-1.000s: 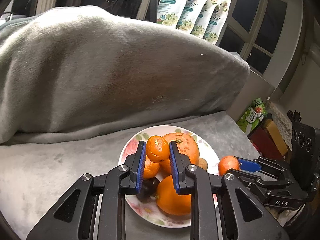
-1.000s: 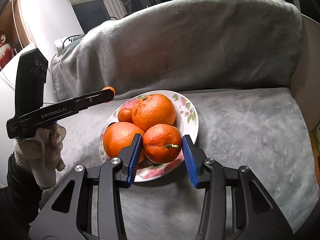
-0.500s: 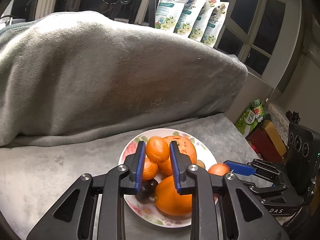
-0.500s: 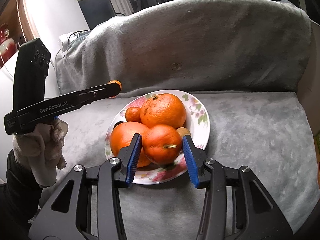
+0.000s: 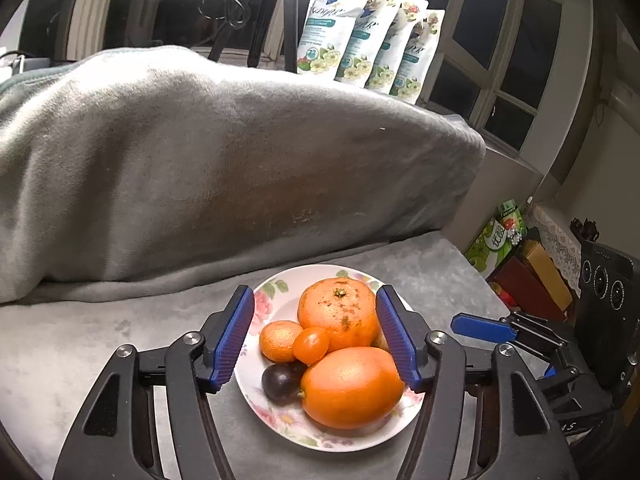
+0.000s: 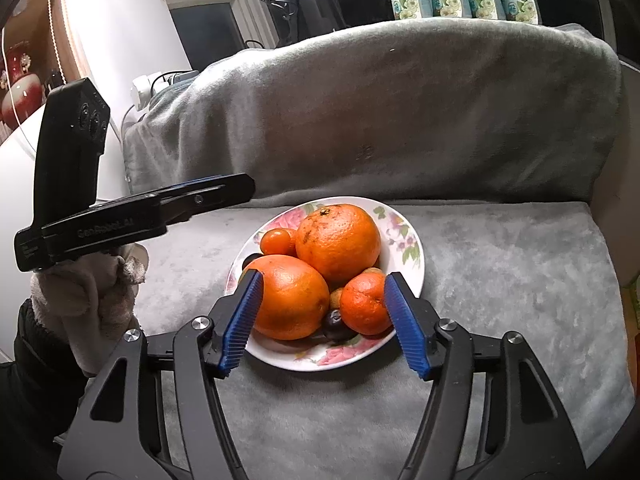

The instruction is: Organize fruits

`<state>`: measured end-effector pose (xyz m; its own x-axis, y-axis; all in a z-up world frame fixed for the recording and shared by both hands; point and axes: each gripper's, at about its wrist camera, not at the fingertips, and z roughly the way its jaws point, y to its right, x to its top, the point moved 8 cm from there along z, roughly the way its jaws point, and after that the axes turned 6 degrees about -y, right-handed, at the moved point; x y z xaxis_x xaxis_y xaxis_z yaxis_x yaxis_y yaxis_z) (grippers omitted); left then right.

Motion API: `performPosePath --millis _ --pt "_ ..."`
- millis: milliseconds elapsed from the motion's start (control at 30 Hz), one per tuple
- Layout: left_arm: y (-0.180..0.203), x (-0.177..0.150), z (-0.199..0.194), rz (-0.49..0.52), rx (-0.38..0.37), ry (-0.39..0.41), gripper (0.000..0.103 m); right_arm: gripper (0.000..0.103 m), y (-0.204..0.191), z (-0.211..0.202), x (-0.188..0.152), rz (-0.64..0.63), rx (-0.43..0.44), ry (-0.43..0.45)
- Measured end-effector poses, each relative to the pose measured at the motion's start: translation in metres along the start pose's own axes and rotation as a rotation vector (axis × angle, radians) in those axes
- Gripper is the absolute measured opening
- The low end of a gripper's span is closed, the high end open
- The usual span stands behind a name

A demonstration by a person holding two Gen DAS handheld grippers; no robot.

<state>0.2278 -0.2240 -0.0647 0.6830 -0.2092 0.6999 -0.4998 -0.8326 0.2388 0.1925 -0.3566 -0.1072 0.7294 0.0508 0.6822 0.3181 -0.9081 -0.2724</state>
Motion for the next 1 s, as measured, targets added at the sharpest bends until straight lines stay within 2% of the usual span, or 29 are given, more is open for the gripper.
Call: performPosePath --millis 33,67,233,333,433,1000 --pt "0.001 0.000 -0.001 0.003 0.004 0.001 0.068 0.076 0.001 -0.002 0.000 0.003 -0.008 0.003" --pt "0.002 0.001 -0.002 0.004 0.008 0.002 0.072 0.078 0.002 -0.004 0.000 0.005 -0.012 0.008" --pt "0.004 0.000 -0.009 0.005 0.025 0.011 0.079 0.078 0.005 -0.015 -0.002 0.015 -0.028 0.024" --pt "0.007 -0.002 -0.012 0.010 0.032 0.011 0.080 0.079 0.007 -0.019 -0.003 0.016 -0.048 0.027" --pt "0.010 -0.004 -0.014 0.024 0.056 0.008 0.082 0.092 0.006 -0.024 -0.003 0.005 -0.077 0.041" --pt "0.016 -0.013 -0.045 0.022 0.079 0.055 0.082 0.092 -0.004 -0.050 0.000 -0.031 -0.157 0.090"
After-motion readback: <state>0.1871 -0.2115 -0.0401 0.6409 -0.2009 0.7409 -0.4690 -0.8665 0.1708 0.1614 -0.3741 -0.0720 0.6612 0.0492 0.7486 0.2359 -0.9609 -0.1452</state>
